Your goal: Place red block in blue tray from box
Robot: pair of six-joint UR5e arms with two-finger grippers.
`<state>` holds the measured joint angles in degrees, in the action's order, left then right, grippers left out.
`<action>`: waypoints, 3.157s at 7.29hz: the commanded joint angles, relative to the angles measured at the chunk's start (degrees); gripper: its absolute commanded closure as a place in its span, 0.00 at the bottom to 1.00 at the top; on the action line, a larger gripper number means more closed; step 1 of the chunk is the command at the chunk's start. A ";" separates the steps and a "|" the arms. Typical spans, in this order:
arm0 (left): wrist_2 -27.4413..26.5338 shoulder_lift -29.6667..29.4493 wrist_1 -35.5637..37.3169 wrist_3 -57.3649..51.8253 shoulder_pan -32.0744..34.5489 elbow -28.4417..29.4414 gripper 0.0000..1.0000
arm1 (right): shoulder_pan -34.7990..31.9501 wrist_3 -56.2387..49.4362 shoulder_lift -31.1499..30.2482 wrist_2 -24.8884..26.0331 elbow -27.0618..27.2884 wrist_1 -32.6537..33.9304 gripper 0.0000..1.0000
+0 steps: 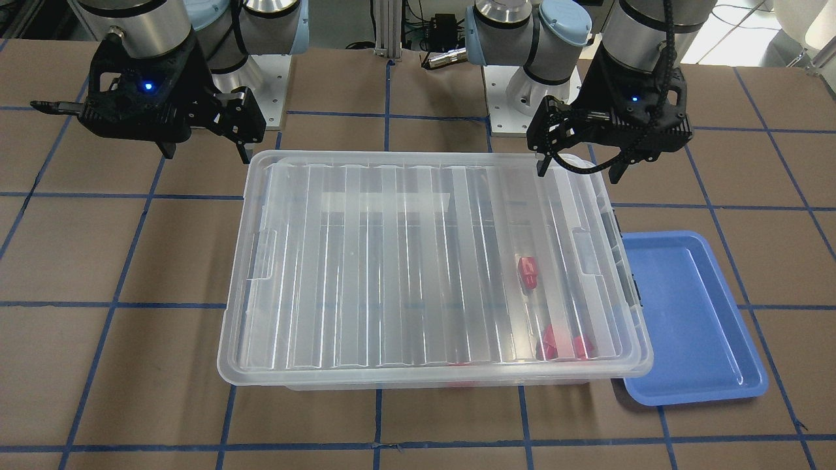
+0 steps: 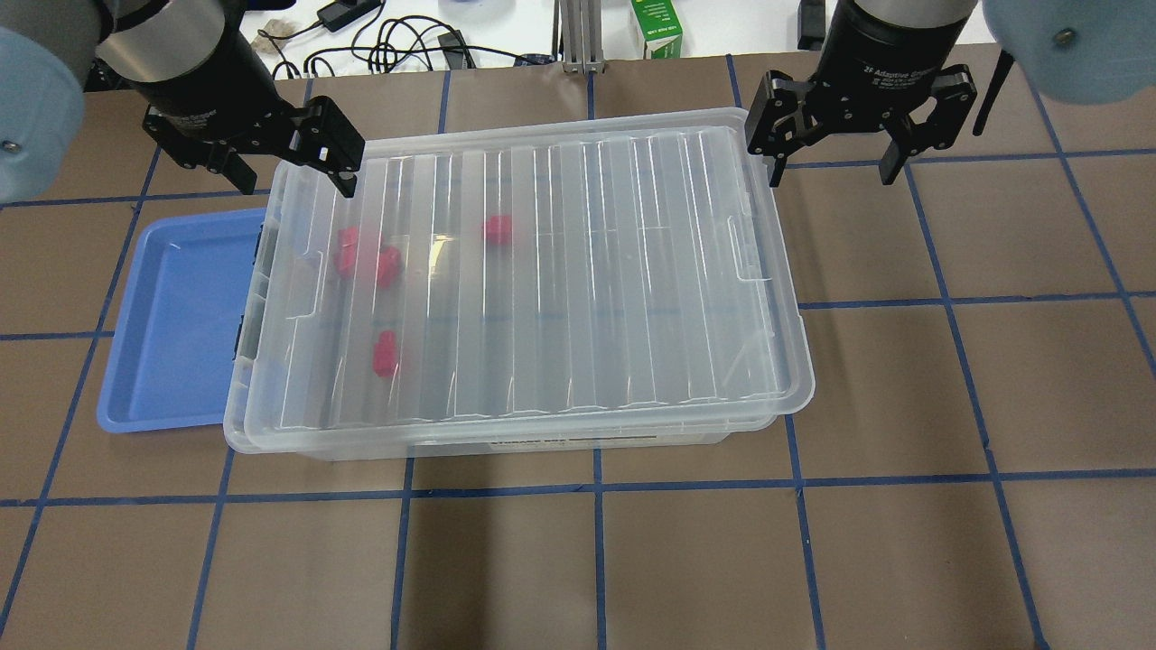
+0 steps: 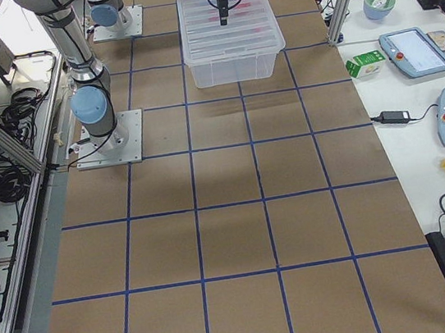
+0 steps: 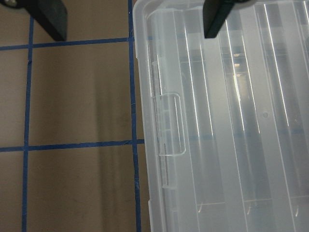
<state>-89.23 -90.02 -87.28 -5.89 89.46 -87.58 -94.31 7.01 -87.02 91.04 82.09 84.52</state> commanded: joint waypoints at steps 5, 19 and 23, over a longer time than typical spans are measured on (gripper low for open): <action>0.20 -0.07 0.09 0.00 -0.17 -0.04 0.00 | 0.09 -0.41 0.36 -0.16 0.00 0.21 0.00; 0.29 -0.33 0.18 0.09 -0.08 -0.13 0.00 | 8.33 -6.30 9.50 8.10 13.98 20.78 0.00; 0.29 -0.51 0.27 0.00 -0.08 -0.13 0.00 | 14.84 -13.93 9.33 7.84 13.98 20.78 0.00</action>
<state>-88.95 -90.50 -87.02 -5.82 89.39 -87.71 -81.39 -4.41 -77.62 98.98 96.06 105.30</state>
